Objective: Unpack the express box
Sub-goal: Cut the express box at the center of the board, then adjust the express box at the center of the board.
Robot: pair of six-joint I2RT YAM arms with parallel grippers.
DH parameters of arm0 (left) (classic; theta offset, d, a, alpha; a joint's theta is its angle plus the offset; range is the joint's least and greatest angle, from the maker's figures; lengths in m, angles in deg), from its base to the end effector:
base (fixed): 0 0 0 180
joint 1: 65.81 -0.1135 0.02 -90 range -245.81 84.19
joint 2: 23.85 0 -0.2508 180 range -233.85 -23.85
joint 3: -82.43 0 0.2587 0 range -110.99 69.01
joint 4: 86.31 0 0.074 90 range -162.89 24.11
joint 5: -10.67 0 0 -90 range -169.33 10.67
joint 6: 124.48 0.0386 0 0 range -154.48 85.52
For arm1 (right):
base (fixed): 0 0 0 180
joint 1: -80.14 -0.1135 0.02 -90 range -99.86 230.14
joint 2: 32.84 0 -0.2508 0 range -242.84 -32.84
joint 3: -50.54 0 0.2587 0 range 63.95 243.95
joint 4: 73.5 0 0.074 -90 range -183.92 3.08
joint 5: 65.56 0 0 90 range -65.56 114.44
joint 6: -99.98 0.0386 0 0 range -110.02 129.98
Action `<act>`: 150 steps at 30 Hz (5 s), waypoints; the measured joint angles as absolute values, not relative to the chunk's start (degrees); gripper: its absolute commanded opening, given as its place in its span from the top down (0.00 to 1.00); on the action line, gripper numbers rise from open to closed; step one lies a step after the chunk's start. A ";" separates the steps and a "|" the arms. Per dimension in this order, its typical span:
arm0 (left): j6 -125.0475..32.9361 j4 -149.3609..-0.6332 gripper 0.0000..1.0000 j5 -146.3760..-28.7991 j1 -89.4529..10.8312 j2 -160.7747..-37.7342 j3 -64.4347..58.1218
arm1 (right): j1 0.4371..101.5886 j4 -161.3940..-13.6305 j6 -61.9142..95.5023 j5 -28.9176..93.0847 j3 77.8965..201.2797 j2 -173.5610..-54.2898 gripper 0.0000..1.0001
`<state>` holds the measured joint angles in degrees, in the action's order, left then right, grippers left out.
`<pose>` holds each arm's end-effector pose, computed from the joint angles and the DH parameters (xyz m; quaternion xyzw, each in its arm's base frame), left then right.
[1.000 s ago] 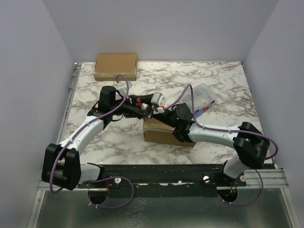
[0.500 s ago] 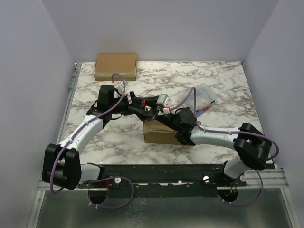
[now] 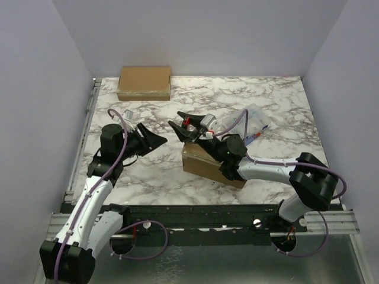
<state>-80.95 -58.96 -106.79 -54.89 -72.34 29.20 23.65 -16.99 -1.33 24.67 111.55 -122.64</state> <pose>0.2043 -0.0575 0.2811 -0.1213 0.8098 -0.4320 0.3779 0.1906 0.2882 0.2921 -0.2899 0.4283 0.3297 0.7898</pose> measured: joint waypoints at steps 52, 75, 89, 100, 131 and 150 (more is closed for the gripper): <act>-85.59 -67.64 0.47 -103.12 -39.16 -83.40 33.75 | 23.69 -29.62 4.70 25.11 114.52 -119.08 0.99; -86.83 -73.08 0.26 -114.26 -54.37 -83.49 30.01 | 23.15 -30.08 3.85 26.86 114.69 -119.10 0.99; -77.74 -78.00 0.29 -119.95 -45.32 -97.17 26.97 | 23.15 -31.50 3.63 27.60 115.37 -119.10 1.00; -72.26 -76.99 0.30 -118.88 -45.10 -98.02 26.34 | 23.13 -36.22 0.26 27.73 120.33 -118.75 1.00; -65.35 -58.85 0.18 -111.38 -45.91 -95.48 13.11 | 32.02 -146.09 37.46 -13.16 143.04 -96.18 0.99; -74.97 -56.84 0.30 -112.28 -43.61 -81.23 23.89 | 47.80 -148.65 27.98 11.06 146.61 -116.26 0.99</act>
